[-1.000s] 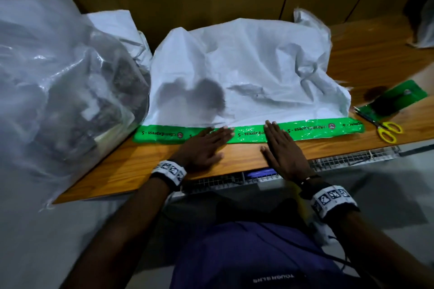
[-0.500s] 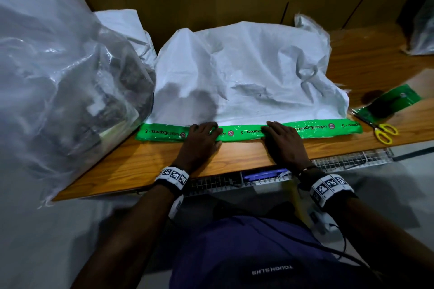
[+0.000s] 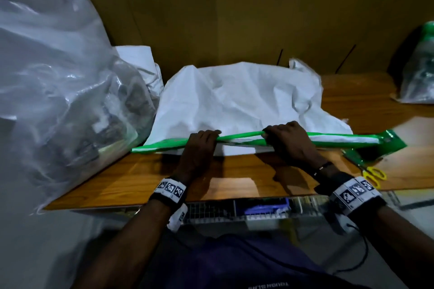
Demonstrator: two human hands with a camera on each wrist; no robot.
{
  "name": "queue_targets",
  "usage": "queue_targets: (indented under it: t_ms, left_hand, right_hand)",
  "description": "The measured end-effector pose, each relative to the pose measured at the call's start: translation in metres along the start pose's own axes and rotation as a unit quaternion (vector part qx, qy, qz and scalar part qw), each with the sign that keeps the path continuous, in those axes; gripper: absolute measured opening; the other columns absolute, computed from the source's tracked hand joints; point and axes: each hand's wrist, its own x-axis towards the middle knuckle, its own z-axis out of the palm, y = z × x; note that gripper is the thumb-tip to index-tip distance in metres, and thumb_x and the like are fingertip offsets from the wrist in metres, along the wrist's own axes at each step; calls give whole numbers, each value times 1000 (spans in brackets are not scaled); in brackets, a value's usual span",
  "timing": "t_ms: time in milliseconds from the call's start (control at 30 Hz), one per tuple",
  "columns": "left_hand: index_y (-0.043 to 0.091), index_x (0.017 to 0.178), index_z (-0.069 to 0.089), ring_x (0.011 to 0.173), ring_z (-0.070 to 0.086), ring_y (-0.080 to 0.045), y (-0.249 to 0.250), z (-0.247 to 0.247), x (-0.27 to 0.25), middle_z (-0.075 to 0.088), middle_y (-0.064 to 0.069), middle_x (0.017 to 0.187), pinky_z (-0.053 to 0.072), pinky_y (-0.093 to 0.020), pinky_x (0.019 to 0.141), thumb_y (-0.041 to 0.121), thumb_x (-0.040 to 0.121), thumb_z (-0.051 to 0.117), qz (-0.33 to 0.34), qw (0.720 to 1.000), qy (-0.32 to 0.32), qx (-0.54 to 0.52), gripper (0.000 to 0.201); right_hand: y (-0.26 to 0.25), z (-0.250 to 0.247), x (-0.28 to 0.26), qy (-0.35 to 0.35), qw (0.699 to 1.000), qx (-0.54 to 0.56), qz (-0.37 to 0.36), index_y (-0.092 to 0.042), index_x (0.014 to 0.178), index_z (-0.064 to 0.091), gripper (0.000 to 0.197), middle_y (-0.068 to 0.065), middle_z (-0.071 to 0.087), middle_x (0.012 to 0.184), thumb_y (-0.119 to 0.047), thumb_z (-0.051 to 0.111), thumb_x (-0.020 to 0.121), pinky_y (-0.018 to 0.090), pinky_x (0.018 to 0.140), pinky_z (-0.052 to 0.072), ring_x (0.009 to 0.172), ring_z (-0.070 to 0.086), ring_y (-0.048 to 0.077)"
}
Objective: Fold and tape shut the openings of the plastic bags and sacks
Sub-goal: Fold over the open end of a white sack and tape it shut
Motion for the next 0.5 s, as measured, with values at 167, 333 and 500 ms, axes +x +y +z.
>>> queue_targets:
  t_ms: [167, 333, 500]
  left_hand:
    - [19, 131, 47, 71, 63, -32, 6, -43, 81, 69, -4, 88, 48, -43, 69, 12, 89, 67, -63, 996, -9, -68, 48]
    - [21, 123, 42, 84, 66, -42, -4, -87, 145, 71, -8, 92, 39, -40, 66, 23, 94, 70, -70, 996, -39, -46, 40]
    - [24, 128, 66, 93, 68, -33, -28, -121, 155, 73, -2, 112, 52, -43, 77, 34, 95, 71, 3, 999, 50, 0, 34]
  right_hand:
    - [11, -34, 43, 15, 995, 98, -20, -24, 135, 60, 43, 2, 73, 114, -50, 54, 102, 37, 71, 50, 97, 66, 25]
    - [21, -51, 98, 23, 986, 166, -10, -34, 129, 58, 30, -4, 70, 99, -46, 58, 101, 42, 68, 50, 87, 64, 25]
    - [50, -83, 138, 10, 977, 210, -22, -44, 132, 60, 30, -8, 65, 77, -42, 65, 102, 41, 61, 47, 66, 57, 17]
